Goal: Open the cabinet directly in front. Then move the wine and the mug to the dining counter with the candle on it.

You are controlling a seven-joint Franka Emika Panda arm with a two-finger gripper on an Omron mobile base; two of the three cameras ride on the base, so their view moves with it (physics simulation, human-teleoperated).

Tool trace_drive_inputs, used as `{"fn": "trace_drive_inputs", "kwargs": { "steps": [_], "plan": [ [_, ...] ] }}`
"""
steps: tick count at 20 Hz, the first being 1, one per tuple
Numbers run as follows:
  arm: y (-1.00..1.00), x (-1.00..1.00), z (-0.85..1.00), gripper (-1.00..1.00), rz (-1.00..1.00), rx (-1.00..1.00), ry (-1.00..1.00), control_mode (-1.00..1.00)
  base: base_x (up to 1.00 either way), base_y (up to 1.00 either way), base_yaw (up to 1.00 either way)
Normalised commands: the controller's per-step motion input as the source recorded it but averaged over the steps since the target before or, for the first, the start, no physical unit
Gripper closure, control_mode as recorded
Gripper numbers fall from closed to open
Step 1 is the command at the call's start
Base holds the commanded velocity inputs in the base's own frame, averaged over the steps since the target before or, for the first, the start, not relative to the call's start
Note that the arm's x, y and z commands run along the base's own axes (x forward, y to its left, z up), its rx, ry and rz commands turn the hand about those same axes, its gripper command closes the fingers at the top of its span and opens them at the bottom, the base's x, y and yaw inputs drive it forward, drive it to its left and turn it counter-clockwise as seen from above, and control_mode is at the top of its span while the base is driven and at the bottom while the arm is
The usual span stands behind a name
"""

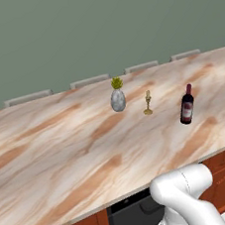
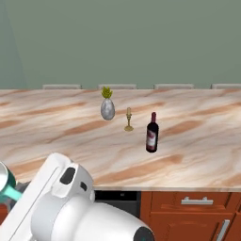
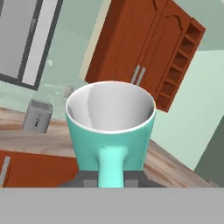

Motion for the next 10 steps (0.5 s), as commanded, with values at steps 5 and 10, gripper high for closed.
{"fn": "trace_drive_inputs", "kwargs": {
  "steps": [5, 10],
  "plan": [
    [0.0, 0.33, 0.02, 1.0, -0.24, 0.0, 0.12, -1.0, 0.0, 0.0, 0.0],
    [0.0, 0.23, 0.01, 1.0, -0.2, 0.0, 0.1, -1.0, 0.0, 0.0, 0.0]
  ]
}}
